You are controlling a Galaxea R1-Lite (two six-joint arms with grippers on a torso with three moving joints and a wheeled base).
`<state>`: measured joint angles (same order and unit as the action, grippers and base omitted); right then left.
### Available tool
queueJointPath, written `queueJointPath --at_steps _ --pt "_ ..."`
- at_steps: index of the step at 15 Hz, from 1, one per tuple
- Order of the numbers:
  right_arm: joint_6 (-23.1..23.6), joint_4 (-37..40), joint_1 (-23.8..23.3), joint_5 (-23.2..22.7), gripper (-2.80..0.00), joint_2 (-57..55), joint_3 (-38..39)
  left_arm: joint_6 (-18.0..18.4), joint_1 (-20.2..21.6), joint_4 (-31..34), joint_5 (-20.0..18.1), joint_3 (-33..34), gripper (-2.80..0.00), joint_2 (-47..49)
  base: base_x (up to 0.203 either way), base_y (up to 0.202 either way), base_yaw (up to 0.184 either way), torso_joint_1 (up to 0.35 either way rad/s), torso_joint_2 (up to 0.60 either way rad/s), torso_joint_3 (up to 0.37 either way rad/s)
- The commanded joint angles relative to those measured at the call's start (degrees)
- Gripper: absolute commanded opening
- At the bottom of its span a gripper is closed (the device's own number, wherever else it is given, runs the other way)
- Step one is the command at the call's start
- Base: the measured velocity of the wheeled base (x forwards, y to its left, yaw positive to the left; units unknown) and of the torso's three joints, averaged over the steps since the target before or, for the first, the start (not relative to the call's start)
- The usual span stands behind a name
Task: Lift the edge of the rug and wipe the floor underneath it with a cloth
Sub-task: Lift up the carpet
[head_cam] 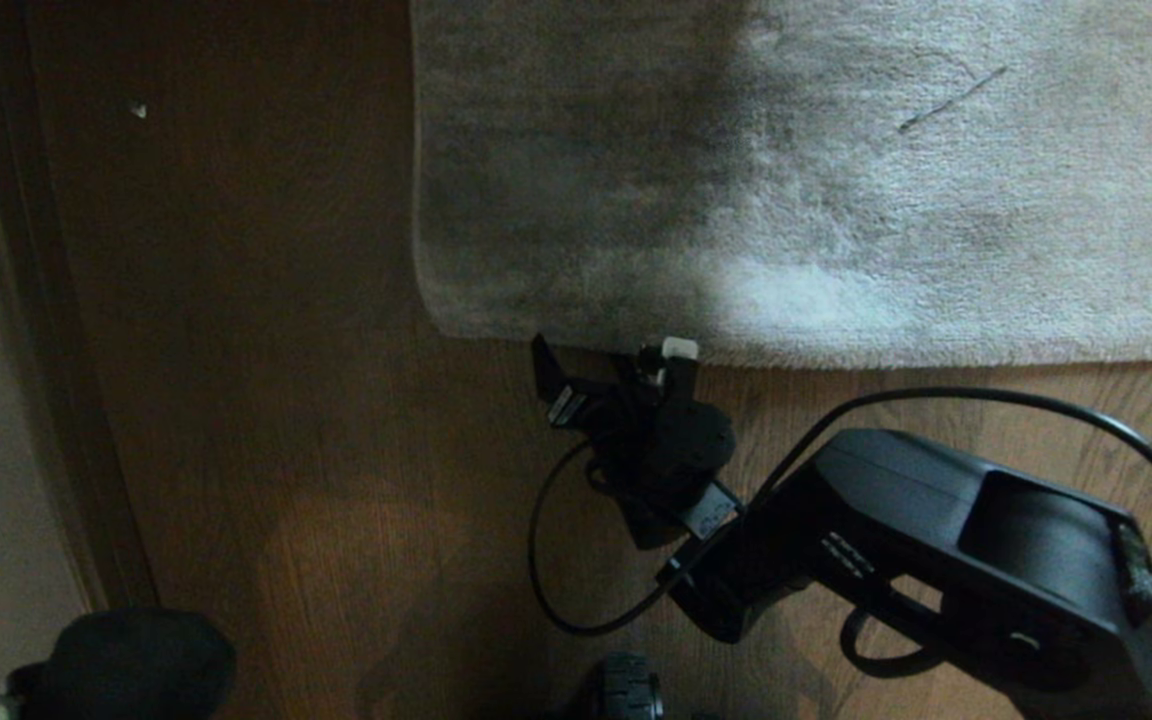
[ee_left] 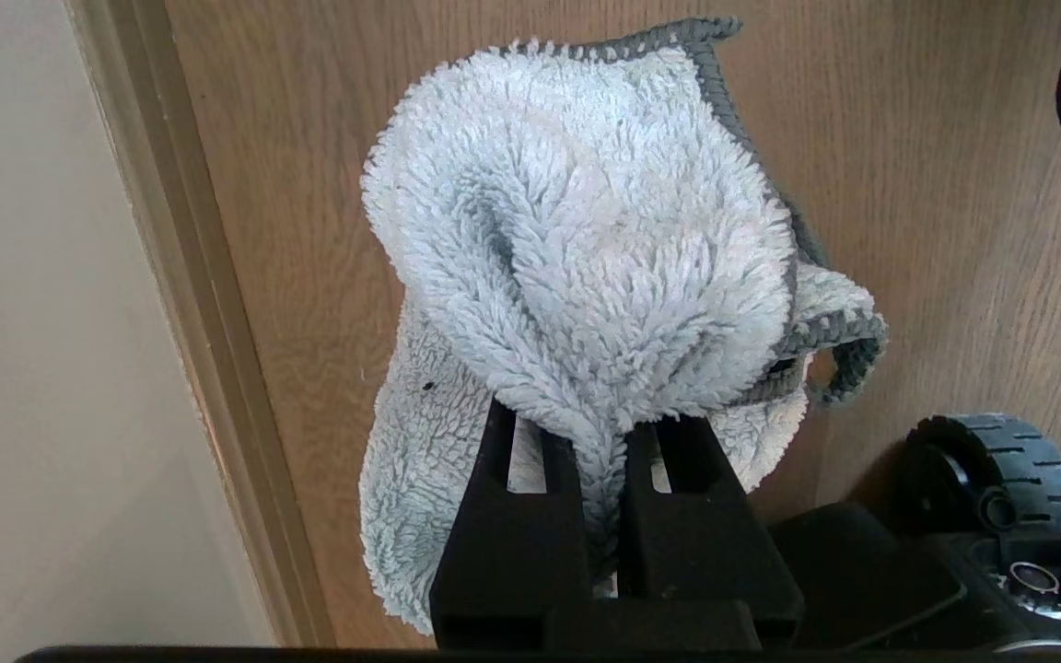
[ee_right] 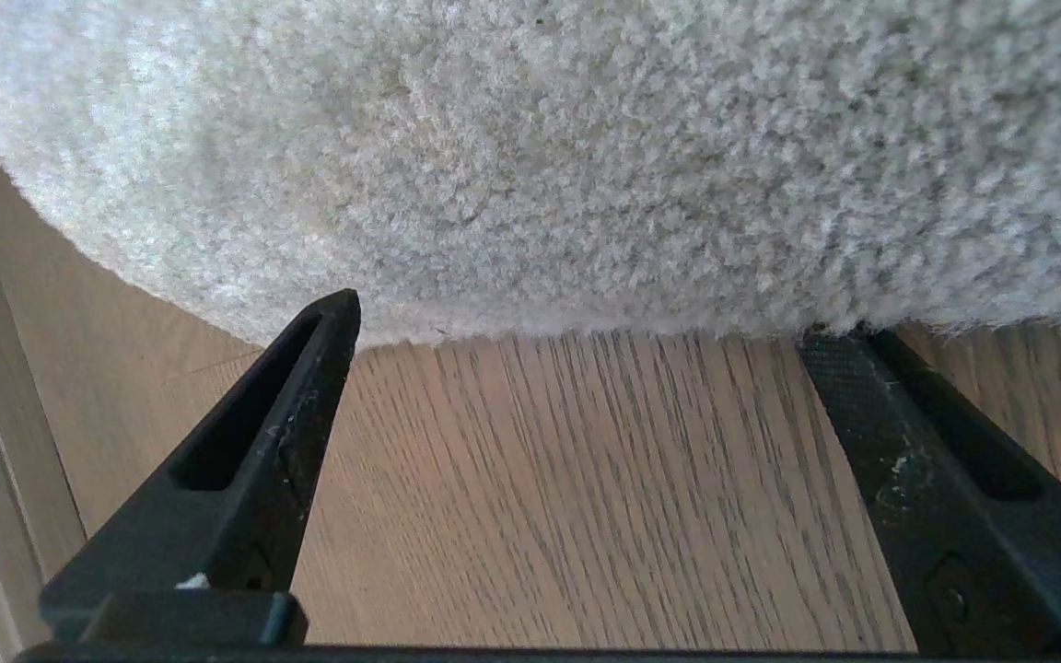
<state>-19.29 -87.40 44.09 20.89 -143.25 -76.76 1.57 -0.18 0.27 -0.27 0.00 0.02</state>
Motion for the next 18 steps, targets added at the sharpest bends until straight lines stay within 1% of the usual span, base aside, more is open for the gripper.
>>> queueJointPath --at_steps 1,5,8,10,12,18 --pt "-0.14 -2.55 -0.06 0.16 0.0 0.46 -0.05 0.01 -0.03 0.0 0.0 0.0 -2.8 -0.02 0.0 0.0 0.0 0.0 0.0 0.0" --pt "-0.05 -2.55 -0.06 0.11 0.0 1.68 0.04 0.01 0.01 0.0 0.0 0.0 -2.8 -0.02 0.0 0.0 0.0 0.0 0.0 0.0" --pt "1.87 -2.55 0.04 -0.25 0.0 3.26 0.12 0.01 0.01 0.0 0.0 0.0 -2.8 -0.02 0.0 0.0 0.0 0.0 0.0 0.0" --pt "2.48 -2.55 0.15 -1.86 0.0 4.71 0.55 0.01 0.01 0.0 0.0 0.0 -2.8 -0.02 0.0 0.0 0.0 0.0 0.0 0.0" --pt "3.16 -2.55 0.54 -2.0 0.0 5.68 0.83 0.01 0.01 0.0 0.0 0.0 -2.8 -0.02 0.0 0.0 0.0 0.0 0.0 0.0" --pt "3.29 -2.55 4.86 -1.91 0.0 8.06 2.67 0.01 0.01 0.0 0.0 0.0 -2.8 -0.02 0.0 0.0 0.0 0.0 0.0 0.0"
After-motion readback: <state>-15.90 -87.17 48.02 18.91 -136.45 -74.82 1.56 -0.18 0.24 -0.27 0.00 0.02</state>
